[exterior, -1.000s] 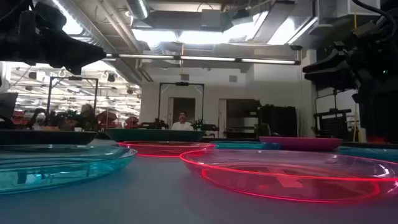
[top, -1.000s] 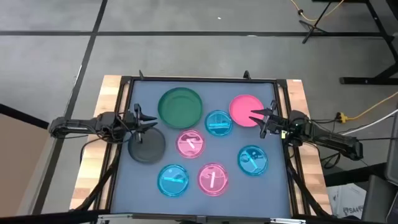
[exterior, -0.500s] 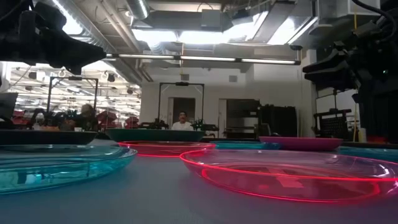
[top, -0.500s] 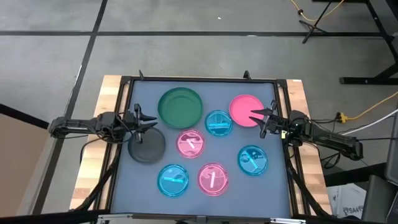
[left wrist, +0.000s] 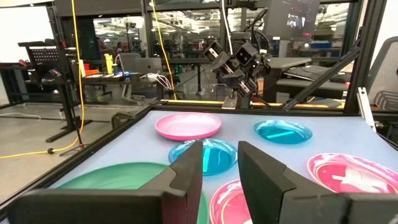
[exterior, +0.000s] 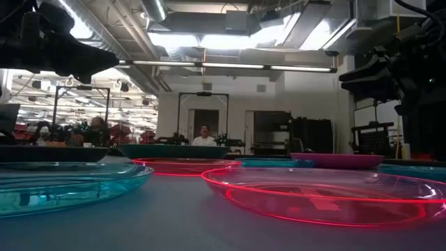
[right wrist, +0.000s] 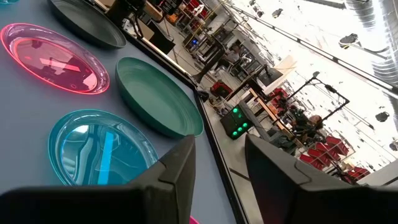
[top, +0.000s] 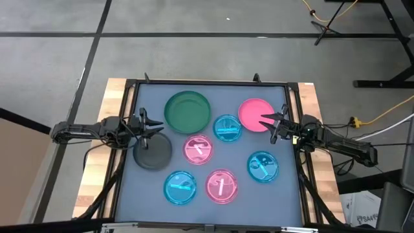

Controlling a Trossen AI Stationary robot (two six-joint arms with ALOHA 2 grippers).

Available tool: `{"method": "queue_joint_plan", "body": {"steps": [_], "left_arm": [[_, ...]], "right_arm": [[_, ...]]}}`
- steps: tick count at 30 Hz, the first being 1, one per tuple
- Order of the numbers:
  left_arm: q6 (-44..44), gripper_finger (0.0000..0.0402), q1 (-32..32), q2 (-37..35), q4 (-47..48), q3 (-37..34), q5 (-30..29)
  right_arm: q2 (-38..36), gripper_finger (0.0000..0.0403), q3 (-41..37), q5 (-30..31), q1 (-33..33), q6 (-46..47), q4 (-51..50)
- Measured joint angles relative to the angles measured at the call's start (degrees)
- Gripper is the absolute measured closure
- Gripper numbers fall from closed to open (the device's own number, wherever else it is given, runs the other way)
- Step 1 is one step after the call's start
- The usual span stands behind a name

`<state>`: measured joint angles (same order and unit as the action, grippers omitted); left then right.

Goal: Stack plastic plates

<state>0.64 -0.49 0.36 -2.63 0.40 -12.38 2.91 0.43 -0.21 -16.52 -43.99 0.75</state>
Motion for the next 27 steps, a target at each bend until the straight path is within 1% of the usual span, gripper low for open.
{"method": "queue_joint_plan", "body": {"steps": [27], "left_arm": [[0.0, 0.0308, 0.0, 0.0, 0.0, 0.0, -0.1]], "right_arm": [[0.0, 0.0267, 0.0, 0.0, 0.0, 0.0, 0.0]]}}
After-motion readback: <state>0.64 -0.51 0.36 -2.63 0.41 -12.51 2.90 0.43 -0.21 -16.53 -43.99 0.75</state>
